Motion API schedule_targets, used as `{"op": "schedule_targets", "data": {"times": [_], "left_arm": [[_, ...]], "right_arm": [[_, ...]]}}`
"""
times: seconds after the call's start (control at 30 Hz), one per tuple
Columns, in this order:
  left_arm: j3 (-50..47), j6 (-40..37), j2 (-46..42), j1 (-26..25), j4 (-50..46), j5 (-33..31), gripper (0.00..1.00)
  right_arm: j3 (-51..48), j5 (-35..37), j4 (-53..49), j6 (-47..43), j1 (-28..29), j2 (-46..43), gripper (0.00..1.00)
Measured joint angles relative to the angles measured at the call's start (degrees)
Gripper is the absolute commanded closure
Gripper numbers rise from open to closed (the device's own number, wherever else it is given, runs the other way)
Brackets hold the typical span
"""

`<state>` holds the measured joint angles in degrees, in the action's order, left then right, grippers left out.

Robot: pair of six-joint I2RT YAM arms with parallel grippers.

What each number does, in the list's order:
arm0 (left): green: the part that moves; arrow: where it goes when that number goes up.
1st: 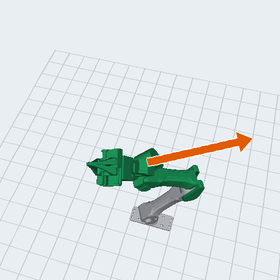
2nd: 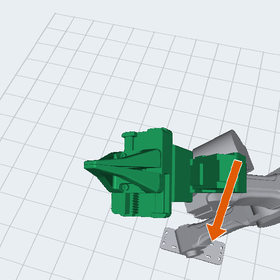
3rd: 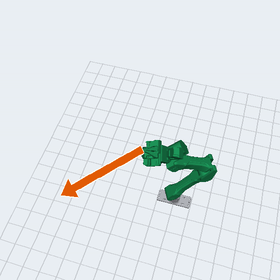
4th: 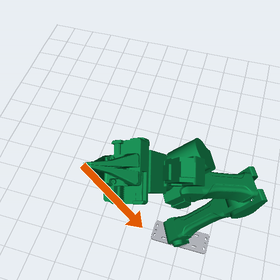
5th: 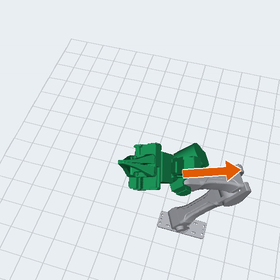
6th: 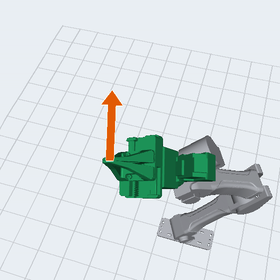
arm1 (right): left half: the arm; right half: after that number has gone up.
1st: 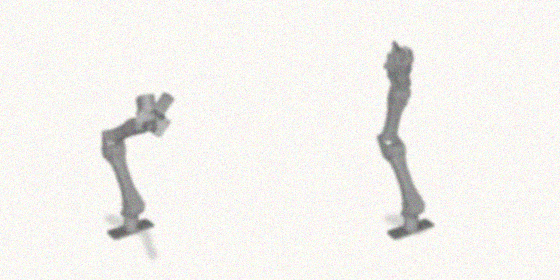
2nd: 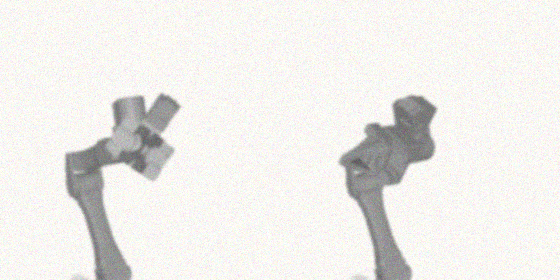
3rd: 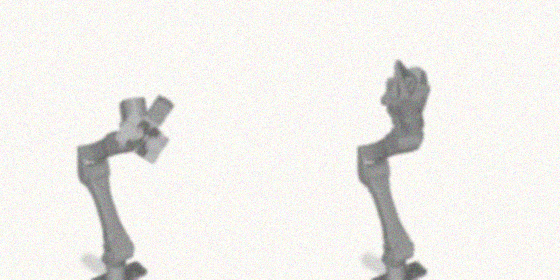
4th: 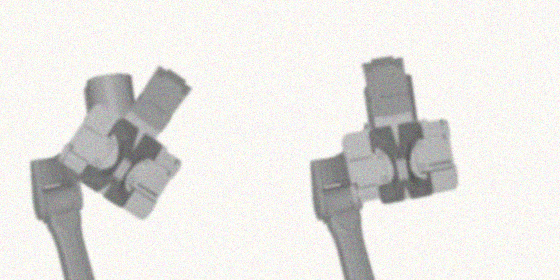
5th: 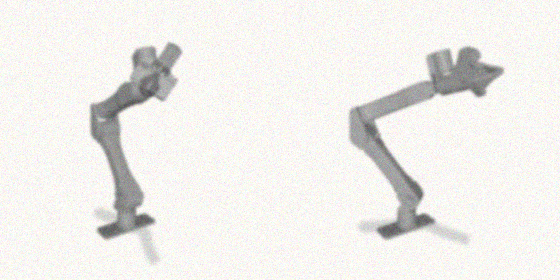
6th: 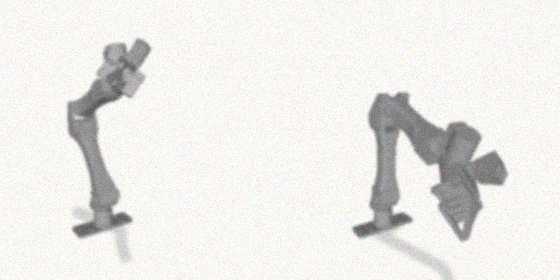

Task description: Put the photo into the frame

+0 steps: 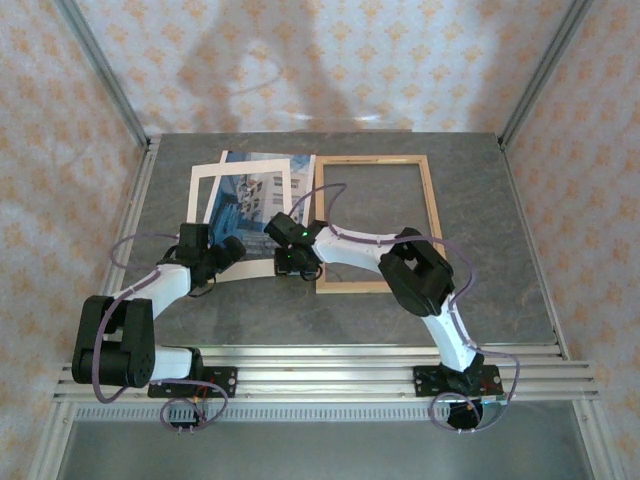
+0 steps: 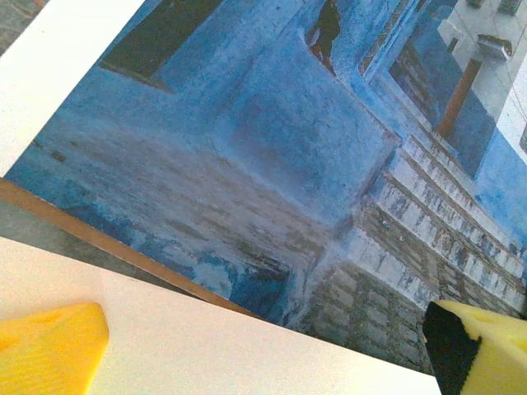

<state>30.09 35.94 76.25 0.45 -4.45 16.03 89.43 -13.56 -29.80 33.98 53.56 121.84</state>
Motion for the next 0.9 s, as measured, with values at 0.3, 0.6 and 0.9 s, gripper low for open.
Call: {"op": "schedule_targets", "data": {"times": [0.3, 0.6, 0.9], "left_arm": [[-0.2, 0.0, -0.15, 0.0, 0.31, 0.0, 0.0], [-0.2, 0.0, -0.15, 0.0, 0.31, 0.0, 0.0], [-0.2, 0.0, -0.15, 0.0, 0.31, 0.0, 0.0]], "right_arm": [[-10.64, -4.39, 12.85, 3.15, -2.58, -7.21, 0.56], [-13.25, -7.43, 18.99, 6.73, -4.2, -8.81, 0.58], [-8.24, -2.49, 9.57, 5.46, -1.73, -7.17, 0.58]]}}
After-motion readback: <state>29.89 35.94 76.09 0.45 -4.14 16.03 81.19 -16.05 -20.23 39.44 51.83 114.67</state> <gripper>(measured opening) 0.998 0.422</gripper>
